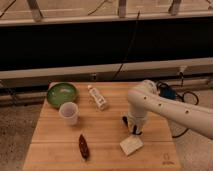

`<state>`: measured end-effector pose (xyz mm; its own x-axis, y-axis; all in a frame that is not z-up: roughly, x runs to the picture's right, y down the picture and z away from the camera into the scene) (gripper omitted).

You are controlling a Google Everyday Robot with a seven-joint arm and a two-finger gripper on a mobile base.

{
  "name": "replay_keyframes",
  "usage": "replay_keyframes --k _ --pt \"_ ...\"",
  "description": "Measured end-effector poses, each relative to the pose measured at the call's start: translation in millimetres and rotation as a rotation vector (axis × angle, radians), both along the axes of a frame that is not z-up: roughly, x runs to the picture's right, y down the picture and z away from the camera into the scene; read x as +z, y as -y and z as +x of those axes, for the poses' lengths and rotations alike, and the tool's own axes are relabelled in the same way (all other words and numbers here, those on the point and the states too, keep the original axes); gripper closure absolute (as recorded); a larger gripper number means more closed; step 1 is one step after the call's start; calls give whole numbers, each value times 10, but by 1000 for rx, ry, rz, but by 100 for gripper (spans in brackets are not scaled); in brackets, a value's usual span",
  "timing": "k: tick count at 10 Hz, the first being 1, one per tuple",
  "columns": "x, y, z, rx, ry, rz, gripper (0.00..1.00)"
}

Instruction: Place the eraser on the white sponge

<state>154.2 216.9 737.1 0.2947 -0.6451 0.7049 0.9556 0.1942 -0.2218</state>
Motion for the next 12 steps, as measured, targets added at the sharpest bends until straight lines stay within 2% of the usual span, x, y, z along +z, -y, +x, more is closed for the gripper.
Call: replay_keyframes --k 4,6,9,12 --pt "-105 -319 54 -9 16 -24 100" --pt "-96 -334 22 -15 26 -28 100" --pt "-76 -530 -65 -39 50 -53 100" --pt "-76 -515 -54 -28 47 -46 100"
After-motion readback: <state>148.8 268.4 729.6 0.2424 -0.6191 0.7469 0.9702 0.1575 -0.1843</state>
